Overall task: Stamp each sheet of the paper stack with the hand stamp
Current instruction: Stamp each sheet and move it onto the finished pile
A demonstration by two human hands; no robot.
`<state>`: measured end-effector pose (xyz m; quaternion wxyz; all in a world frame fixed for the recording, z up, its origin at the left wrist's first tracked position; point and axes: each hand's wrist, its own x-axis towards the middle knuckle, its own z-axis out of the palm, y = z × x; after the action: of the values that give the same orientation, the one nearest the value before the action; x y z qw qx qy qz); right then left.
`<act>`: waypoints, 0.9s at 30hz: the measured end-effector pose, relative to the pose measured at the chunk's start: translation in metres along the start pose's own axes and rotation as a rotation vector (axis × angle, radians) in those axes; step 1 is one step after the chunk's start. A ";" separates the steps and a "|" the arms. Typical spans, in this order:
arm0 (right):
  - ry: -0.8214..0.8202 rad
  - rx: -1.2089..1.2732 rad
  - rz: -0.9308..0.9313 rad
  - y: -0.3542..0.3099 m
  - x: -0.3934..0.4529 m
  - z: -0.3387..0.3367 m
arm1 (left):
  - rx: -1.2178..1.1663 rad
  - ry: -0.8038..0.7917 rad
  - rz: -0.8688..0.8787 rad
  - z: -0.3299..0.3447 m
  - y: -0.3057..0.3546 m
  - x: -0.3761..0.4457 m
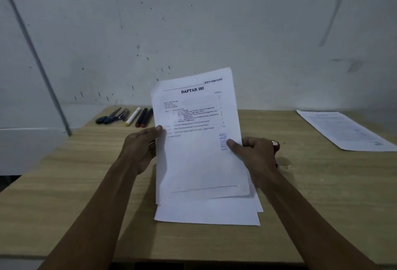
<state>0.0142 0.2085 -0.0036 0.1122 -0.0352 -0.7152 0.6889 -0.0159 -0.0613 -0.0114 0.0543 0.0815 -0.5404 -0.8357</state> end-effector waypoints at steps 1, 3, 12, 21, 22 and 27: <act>0.013 -0.007 -0.019 -0.002 0.000 -0.001 | 0.008 -0.032 -0.006 0.001 0.002 0.001; 0.027 0.008 -0.049 -0.005 0.001 -0.004 | 0.059 -0.068 -0.006 0.004 0.004 0.002; 0.046 0.025 -0.056 -0.034 0.022 -0.035 | 0.131 -0.028 0.033 0.058 0.020 0.016; 0.283 -0.085 -0.122 -0.068 0.064 -0.121 | 0.173 -0.105 0.063 0.173 0.031 0.027; 0.322 -0.110 -0.120 -0.070 0.071 -0.132 | 0.201 -0.113 0.064 0.188 0.029 0.028; 0.479 -0.363 -0.097 -0.066 0.106 -0.199 | 0.365 -0.207 0.069 0.275 0.008 0.032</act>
<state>-0.0404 0.4216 0.0785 0.3021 -0.1821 -0.7807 0.5158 -0.1010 0.1758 0.1040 0.0116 -0.0149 -0.6879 -0.7255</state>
